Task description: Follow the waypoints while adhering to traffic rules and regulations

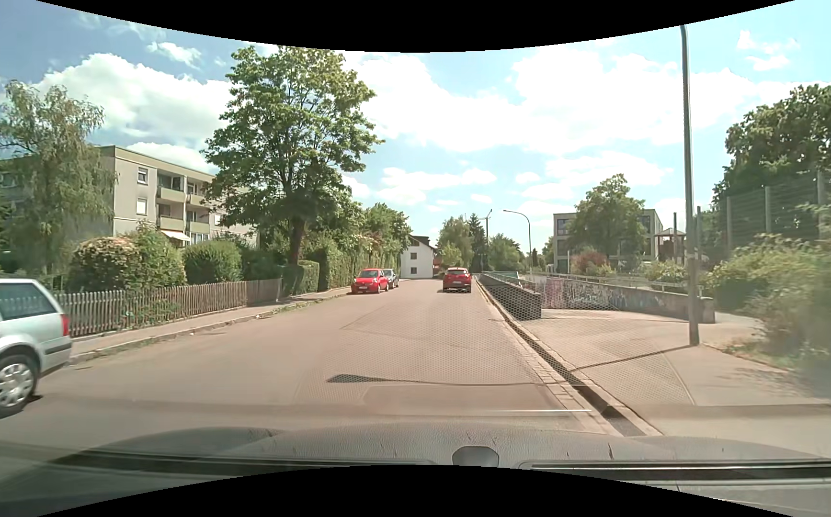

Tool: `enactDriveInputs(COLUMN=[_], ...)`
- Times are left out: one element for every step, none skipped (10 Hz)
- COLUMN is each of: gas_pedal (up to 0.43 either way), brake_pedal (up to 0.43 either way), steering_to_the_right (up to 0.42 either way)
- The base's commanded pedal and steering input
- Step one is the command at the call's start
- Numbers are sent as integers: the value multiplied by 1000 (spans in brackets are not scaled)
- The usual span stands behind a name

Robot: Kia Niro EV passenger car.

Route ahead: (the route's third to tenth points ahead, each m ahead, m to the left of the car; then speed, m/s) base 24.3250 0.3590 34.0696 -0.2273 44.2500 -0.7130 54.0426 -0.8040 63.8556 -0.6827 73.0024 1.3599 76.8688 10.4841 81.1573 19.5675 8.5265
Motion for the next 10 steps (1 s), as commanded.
enactDriveInputs(gas_pedal=[39, 39, 39, 39, 39, 39, 39, 39, 39, 39], brake_pedal=[6, 6, 6, 6, 6, 6, 6, 6, 6, 6], steering_to_the_right=[10, 12, 12, 12, 13, 13, 12, 13, 12, 12])
